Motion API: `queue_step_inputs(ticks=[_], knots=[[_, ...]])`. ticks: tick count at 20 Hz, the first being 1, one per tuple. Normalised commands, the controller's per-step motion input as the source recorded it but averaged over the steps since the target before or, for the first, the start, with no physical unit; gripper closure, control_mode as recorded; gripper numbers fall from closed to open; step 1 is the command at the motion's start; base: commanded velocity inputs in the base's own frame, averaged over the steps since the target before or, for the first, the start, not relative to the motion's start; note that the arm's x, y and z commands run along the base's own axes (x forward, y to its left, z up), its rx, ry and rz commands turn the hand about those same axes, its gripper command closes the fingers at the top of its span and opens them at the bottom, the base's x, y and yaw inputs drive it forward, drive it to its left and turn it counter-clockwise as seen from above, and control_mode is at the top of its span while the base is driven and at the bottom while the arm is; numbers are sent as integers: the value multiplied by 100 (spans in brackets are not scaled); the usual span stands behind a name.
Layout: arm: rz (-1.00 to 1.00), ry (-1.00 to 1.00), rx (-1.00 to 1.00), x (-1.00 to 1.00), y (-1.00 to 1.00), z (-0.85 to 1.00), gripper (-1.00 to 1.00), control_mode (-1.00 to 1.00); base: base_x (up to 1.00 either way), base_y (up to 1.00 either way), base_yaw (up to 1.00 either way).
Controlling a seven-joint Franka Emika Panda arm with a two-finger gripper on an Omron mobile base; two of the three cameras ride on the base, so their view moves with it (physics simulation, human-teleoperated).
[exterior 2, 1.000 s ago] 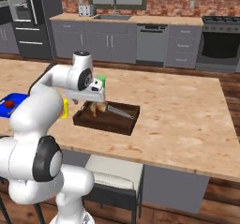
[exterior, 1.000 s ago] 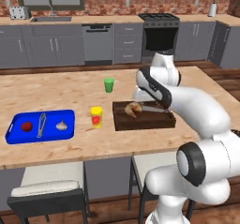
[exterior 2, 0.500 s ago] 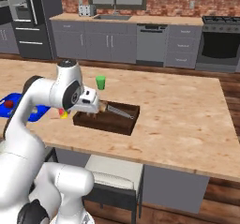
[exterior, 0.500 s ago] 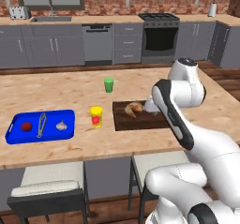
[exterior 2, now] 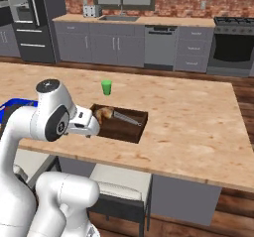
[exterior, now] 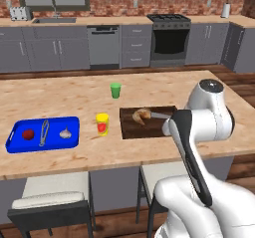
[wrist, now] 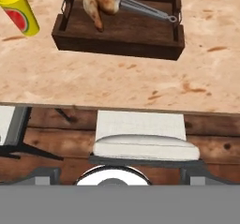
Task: Gather the tomato and garlic from the fridge and place them on a tray on the dining counter. Then gather the fish and chicken drumstick from the fridge and place them on the other tray.
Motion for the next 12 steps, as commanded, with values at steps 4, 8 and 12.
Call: queue_step_inputs(ticks=[4, 8, 12], knots=[[-3, 0, 0, -21, -27, 33, -100, -100, 0, 0, 0], [0, 0, 0, -21, -1, 26, -100, -100, 0, 0, 0], [0, 0, 1, -22, -8, 29, -100, -100, 0, 0, 0]])
